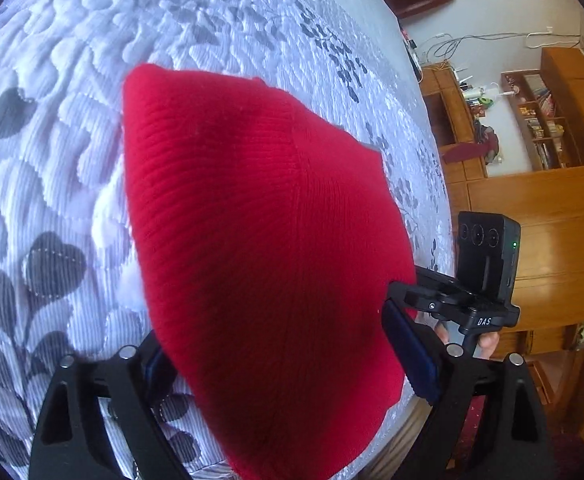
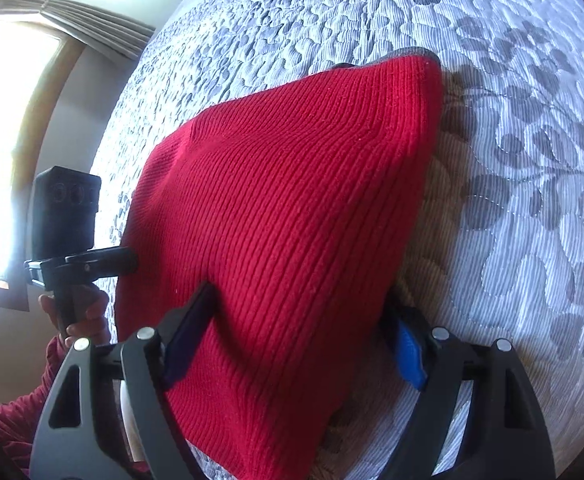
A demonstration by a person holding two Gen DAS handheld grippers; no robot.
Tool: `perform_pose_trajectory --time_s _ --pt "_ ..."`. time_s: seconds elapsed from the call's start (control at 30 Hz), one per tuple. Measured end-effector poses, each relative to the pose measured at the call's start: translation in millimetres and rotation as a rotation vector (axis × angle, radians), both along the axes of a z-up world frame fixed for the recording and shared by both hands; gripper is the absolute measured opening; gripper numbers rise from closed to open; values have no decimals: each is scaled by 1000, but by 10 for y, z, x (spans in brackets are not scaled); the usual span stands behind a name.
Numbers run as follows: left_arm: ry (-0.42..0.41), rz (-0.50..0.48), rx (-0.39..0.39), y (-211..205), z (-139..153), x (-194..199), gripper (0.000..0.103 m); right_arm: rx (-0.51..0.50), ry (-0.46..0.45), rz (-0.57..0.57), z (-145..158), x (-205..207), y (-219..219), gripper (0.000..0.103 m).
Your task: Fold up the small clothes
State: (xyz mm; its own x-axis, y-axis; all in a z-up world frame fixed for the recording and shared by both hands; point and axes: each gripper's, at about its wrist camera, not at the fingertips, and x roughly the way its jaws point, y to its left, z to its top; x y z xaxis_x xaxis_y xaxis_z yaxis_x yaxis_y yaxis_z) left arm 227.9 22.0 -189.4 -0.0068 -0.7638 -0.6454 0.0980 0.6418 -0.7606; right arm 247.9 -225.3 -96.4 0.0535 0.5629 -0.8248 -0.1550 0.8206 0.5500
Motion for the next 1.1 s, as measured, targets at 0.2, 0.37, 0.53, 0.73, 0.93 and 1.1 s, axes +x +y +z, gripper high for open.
perform_pose_trajectory --time_s 0.2,0.37,0.53,0.73,0.93,1.1 --pt "20 17 45 63 15 -43 45 3 -13 -1 24 -23 -3 74" --pt "80 61 -31 90 -97 -63 49 20 -12 -19 36 -45 -48 70" --pt "52 39 12 -56 -61 -10 53 33 -5 -36 36 -32 -82 56" --pt "105 139 -72 55 -116 -103 34 90 1 -75 106 -107 -206 41" --pt "114 145 -127 -126 115 -349 33 76 13 -93 255 -360 -359 38" --pt "90 69 -84 -593 409 -504 32 28 3 -101 498 -728 -731 38"
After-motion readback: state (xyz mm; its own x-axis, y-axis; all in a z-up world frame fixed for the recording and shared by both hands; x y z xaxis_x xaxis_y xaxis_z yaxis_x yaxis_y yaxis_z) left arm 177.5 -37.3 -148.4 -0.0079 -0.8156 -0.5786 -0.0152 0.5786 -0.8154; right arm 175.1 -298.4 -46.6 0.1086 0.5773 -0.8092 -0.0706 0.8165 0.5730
